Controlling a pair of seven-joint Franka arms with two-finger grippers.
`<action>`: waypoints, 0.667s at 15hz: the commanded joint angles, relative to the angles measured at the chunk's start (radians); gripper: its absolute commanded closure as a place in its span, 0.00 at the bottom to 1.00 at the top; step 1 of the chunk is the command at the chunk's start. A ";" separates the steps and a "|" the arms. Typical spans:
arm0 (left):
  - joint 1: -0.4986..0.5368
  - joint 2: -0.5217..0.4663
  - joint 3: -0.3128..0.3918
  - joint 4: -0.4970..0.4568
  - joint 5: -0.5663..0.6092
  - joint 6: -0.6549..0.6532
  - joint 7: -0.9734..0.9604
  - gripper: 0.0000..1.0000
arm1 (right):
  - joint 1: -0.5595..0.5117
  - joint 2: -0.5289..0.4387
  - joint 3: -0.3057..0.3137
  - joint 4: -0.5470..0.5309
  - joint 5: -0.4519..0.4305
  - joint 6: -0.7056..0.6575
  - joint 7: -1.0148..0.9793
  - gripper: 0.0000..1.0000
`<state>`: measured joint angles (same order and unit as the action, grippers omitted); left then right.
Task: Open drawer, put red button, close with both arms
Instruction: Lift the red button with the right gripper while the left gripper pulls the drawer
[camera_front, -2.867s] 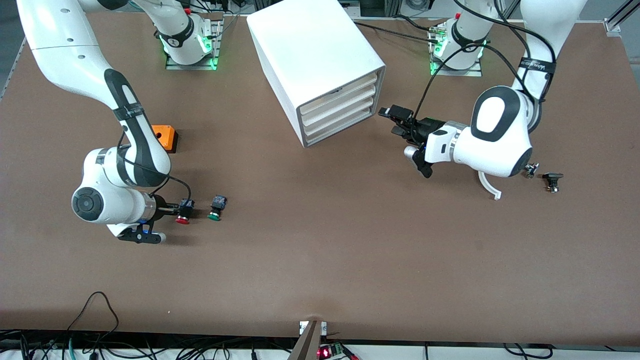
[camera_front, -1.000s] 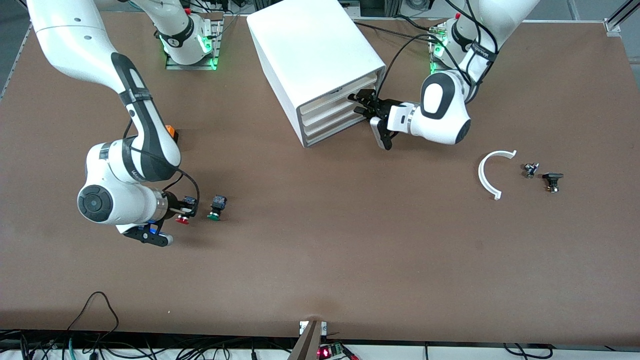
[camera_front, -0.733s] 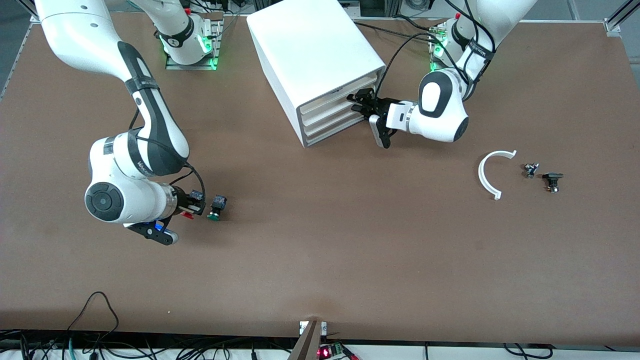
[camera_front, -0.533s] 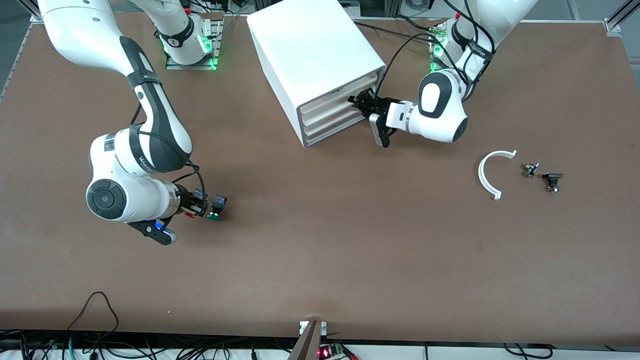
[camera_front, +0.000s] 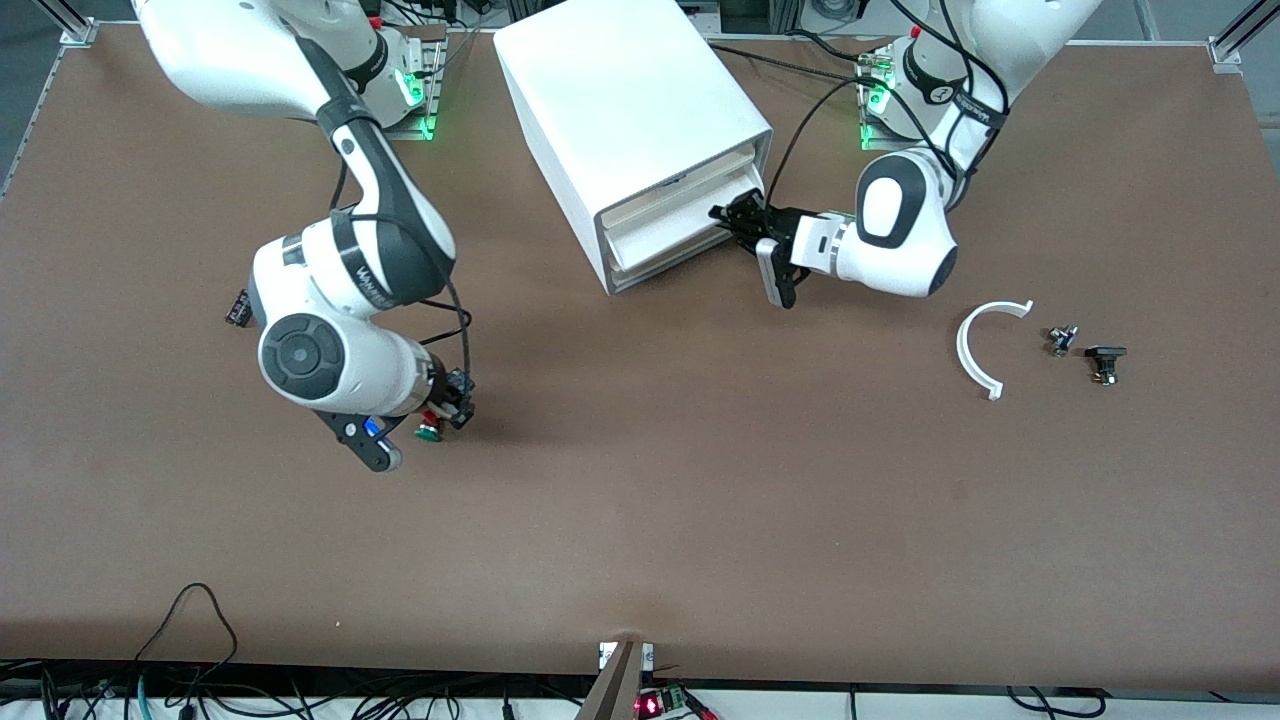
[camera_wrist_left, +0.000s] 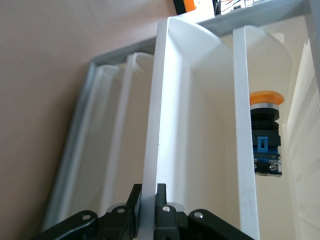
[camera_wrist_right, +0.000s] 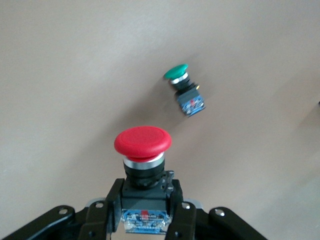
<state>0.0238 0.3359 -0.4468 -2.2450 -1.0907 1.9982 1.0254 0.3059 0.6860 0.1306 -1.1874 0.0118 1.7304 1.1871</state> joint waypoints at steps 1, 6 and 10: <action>0.057 0.029 0.000 0.065 0.075 -0.010 -0.008 1.00 | 0.044 0.009 -0.005 0.058 0.011 -0.017 0.104 1.00; 0.096 0.124 0.005 0.172 0.173 -0.010 -0.014 1.00 | 0.139 0.010 0.032 0.126 0.010 0.001 0.291 1.00; 0.099 0.172 0.014 0.237 0.219 -0.009 -0.031 1.00 | 0.215 0.010 0.044 0.132 0.011 0.058 0.420 1.00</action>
<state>0.1286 0.4552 -0.4428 -2.0669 -0.9343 1.9641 1.0101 0.4954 0.6865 0.1698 -1.0799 0.0136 1.7657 1.5486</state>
